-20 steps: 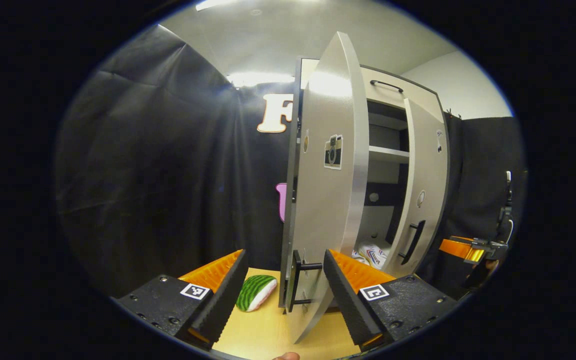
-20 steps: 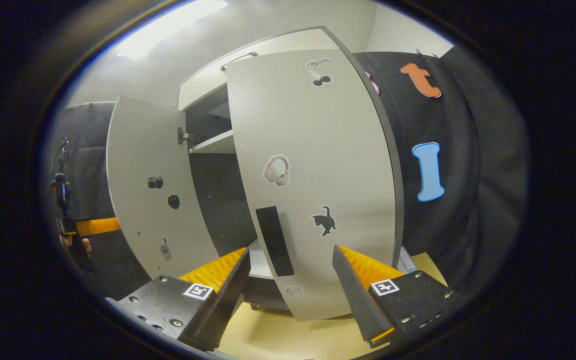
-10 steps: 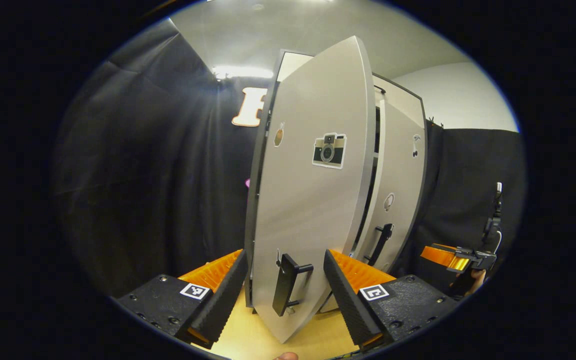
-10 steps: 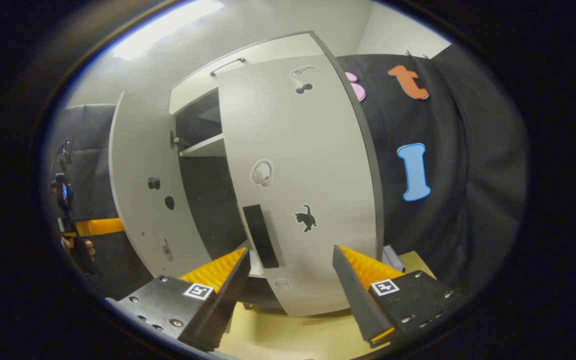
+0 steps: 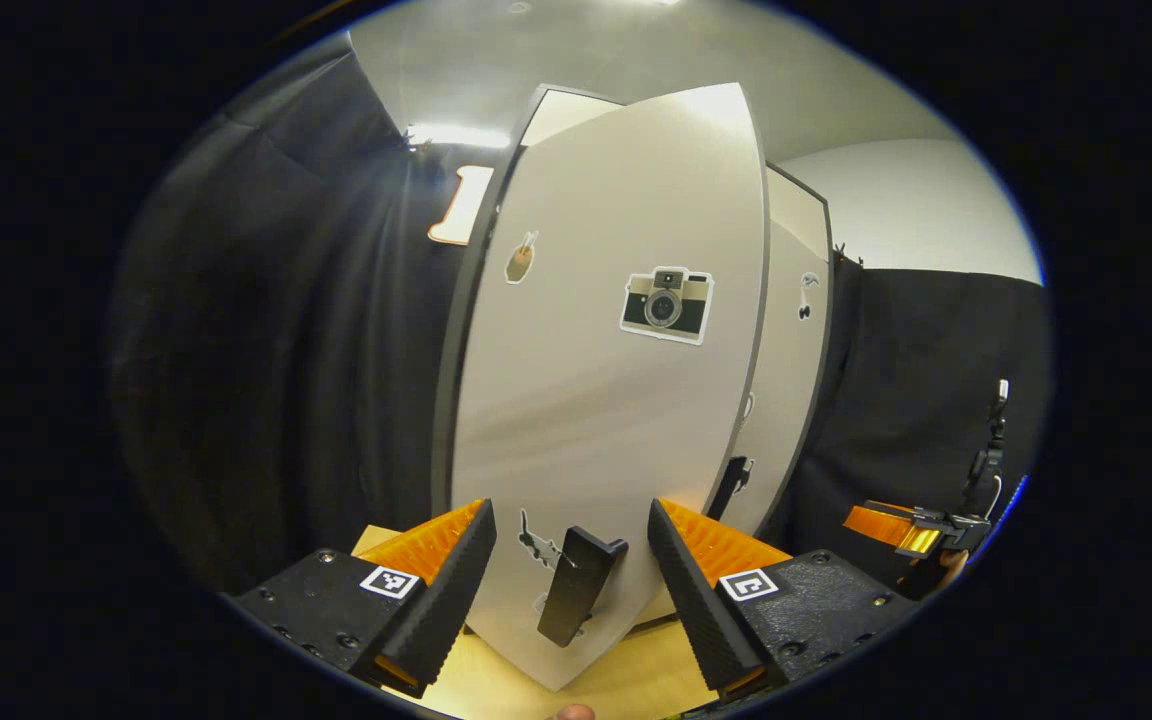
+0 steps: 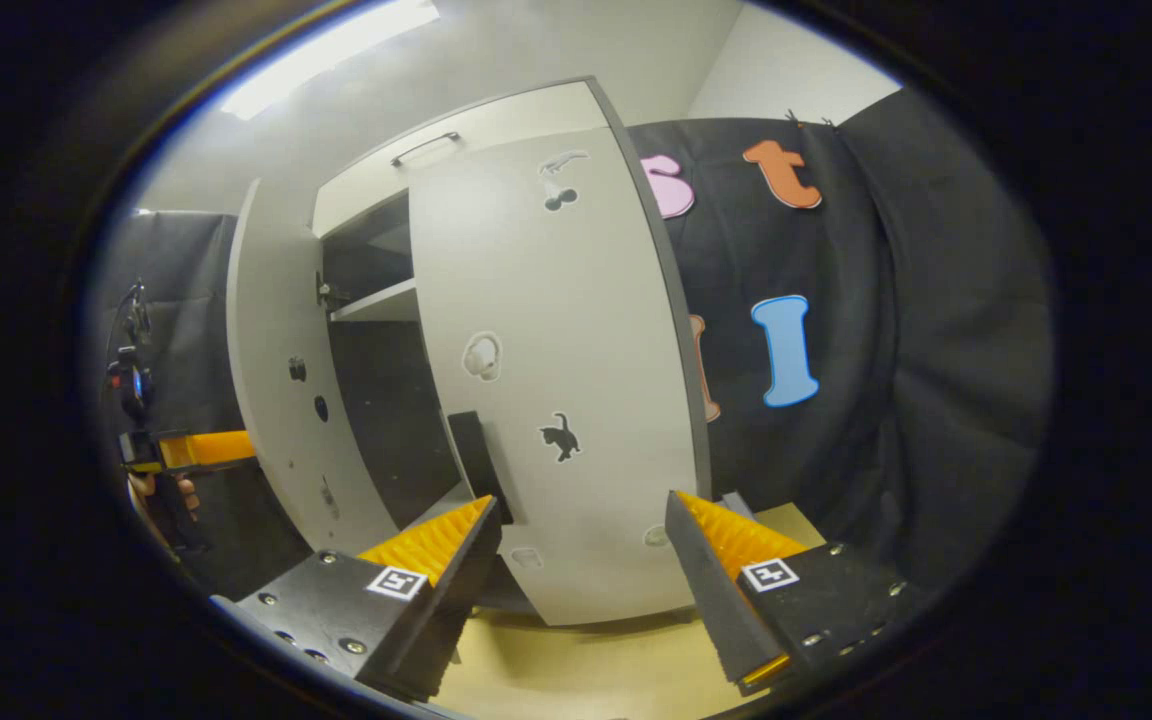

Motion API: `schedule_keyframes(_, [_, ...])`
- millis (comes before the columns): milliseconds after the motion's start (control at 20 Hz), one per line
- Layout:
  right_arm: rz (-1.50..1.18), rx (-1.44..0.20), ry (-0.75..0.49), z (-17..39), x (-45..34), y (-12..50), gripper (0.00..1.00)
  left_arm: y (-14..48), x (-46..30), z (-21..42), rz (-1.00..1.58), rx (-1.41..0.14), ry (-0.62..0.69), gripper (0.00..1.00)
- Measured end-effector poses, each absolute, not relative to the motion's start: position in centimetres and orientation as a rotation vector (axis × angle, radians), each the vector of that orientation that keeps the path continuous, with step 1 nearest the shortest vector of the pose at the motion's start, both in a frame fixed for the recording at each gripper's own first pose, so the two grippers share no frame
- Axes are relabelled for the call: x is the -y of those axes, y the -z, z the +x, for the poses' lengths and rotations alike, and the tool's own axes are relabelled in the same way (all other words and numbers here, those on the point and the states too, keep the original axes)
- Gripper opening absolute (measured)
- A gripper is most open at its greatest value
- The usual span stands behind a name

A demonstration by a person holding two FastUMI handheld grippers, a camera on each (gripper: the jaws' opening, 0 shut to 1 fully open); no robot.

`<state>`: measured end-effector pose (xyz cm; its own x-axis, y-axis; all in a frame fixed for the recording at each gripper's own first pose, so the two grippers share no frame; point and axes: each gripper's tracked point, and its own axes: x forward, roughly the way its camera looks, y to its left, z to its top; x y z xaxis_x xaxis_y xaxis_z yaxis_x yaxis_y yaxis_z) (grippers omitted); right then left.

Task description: Grab one shoe with the right hand and put it into the shoe cabinet, grab the other shoe with the left hand and put it into the shoe cabinet; then close the right door with the right hand and the left door with the left hand.

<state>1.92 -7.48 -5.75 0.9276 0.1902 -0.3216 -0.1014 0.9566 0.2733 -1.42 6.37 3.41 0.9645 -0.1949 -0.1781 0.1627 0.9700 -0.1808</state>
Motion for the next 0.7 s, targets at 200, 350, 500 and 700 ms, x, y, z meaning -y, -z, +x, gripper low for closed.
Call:
schedule_keyframes(200, [0.254,-0.346,-0.122,1.7,8.8,5.5,0.98,-3.5,-3.9,0.2,-0.191,-0.196,0.240,0.94])
schedule_keyframes(350, [0.255,-0.342,-0.104,1.6,9.7,5.3,0.98,-3.0,-3.1,1.5,-0.182,-0.197,0.244,0.94])
schedule_keyframes(500, [0.257,-0.340,-0.093,1.4,10.1,5.4,0.98,-2.6,-2.5,2.2,-0.190,-0.202,0.256,0.93])
schedule_keyframes(700, [0.253,-0.337,-0.094,1.6,10.4,5.2,0.98,-2.5,-2.0,3.0,-0.173,-0.200,0.250,0.94])
